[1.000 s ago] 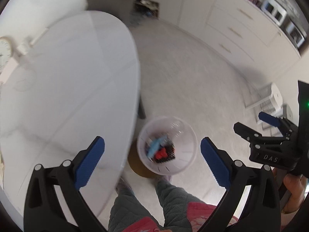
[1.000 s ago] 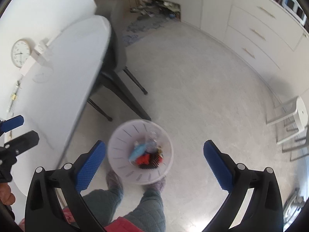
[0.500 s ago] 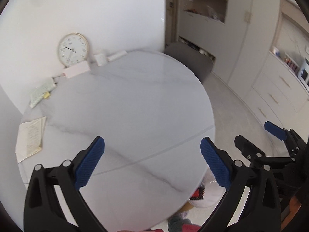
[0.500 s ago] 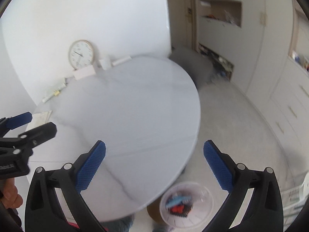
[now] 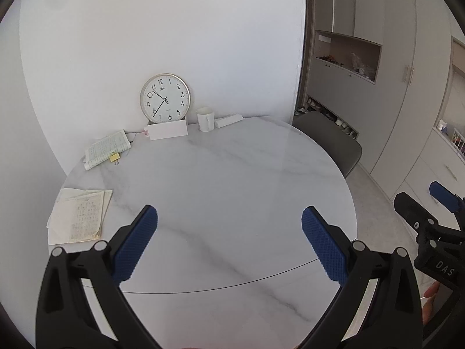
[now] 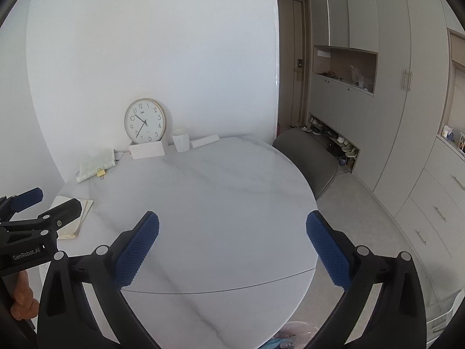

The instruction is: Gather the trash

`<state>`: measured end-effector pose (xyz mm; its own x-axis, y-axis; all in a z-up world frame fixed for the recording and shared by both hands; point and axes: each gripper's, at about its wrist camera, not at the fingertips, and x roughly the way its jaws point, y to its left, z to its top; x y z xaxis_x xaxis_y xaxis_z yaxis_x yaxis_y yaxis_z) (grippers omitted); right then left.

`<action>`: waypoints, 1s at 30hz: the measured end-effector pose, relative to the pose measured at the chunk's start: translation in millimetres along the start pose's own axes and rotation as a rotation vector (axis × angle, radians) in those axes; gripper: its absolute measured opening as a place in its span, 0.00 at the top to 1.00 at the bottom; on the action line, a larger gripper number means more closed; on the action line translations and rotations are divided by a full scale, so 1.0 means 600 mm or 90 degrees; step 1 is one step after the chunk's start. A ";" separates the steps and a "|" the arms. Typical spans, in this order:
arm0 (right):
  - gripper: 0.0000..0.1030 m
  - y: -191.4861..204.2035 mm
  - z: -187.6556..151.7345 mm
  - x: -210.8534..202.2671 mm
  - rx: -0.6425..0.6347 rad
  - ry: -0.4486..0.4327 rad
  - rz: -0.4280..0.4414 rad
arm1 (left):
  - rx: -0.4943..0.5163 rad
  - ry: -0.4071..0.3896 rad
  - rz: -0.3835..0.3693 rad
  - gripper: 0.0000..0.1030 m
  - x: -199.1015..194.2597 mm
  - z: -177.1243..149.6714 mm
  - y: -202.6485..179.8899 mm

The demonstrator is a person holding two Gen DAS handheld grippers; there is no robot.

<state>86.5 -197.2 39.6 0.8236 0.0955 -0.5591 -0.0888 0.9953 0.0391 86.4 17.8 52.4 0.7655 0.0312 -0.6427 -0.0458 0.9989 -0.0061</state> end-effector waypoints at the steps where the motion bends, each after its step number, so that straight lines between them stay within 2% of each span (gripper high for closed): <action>1: 0.02 0.002 0.000 0.001 -0.001 0.002 -0.002 | -0.001 0.001 0.000 0.08 0.000 -0.001 0.001; 10: 0.02 0.008 -0.002 0.011 0.002 0.016 -0.011 | -0.001 0.015 -0.005 0.08 0.028 -0.002 0.006; 30: 0.02 0.009 0.001 0.026 0.004 0.020 -0.012 | -0.003 0.021 0.002 0.08 0.042 0.002 0.002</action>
<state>99.0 -190.1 31.8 0.8073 0.0766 -0.5852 -0.0703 0.9970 0.0335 106.4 20.0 36.7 0.7436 0.0336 -0.6678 -0.0521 0.9986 -0.0077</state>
